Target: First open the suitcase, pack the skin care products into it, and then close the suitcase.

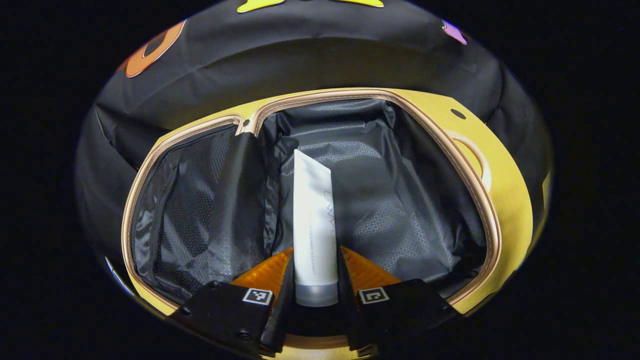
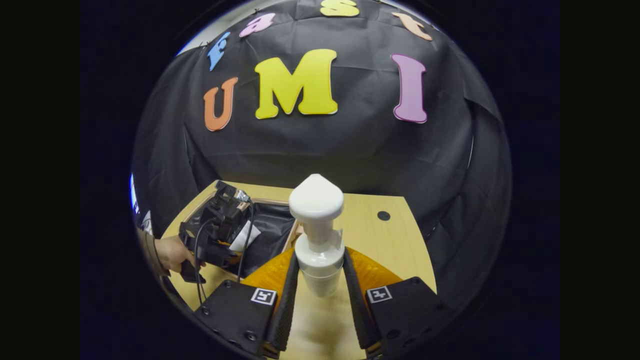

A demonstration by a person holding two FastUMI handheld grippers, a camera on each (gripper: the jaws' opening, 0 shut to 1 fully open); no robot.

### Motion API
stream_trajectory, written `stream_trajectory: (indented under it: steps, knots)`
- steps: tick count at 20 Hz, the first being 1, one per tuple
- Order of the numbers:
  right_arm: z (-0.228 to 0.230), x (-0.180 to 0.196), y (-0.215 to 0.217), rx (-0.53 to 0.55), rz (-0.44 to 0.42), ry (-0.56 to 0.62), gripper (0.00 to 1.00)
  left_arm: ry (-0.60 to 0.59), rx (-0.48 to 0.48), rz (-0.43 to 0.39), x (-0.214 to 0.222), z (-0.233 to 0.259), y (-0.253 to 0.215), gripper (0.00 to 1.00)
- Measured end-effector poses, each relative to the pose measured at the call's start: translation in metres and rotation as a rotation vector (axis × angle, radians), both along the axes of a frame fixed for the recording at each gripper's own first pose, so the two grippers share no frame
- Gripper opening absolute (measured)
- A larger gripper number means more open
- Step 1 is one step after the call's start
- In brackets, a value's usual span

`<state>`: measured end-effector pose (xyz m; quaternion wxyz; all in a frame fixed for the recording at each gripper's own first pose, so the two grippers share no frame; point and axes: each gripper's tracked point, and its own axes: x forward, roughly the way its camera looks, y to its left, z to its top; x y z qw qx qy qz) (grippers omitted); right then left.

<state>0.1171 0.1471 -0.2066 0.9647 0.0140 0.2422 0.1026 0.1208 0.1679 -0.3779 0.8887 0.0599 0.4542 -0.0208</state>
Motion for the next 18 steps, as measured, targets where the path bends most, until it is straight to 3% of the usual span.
stream_trajectory:
  steps: [2,3,6,9,12,18]
  knots:
    - [0.004,0.009,0.021,0.028,0.039,0.010,0.48,-0.111,-0.068,-0.018,0.008,0.015,-0.010,0.53]
    - [0.005,0.014,0.034,0.041,0.059,0.016,0.48,-0.171,-0.115,-0.024,0.012,0.029,-0.017,0.69]
    - [0.002,0.031,0.070,0.076,0.099,0.043,0.48,-0.290,-0.170,-0.039,0.006,0.065,-0.018,0.98]
    - [-0.012,0.042,0.116,0.128,0.147,0.116,0.48,-0.438,-0.165,-0.048,-0.002,0.105,-0.007,0.98]
    - [-0.041,0.045,0.158,0.146,0.203,0.213,0.48,-0.619,-0.079,-0.028,-0.007,0.150,0.013,0.98]
    - [-0.105,0.048,0.179,0.107,0.139,0.389,0.48,-0.769,-0.020,0.013,-0.043,0.198,0.088,0.99]
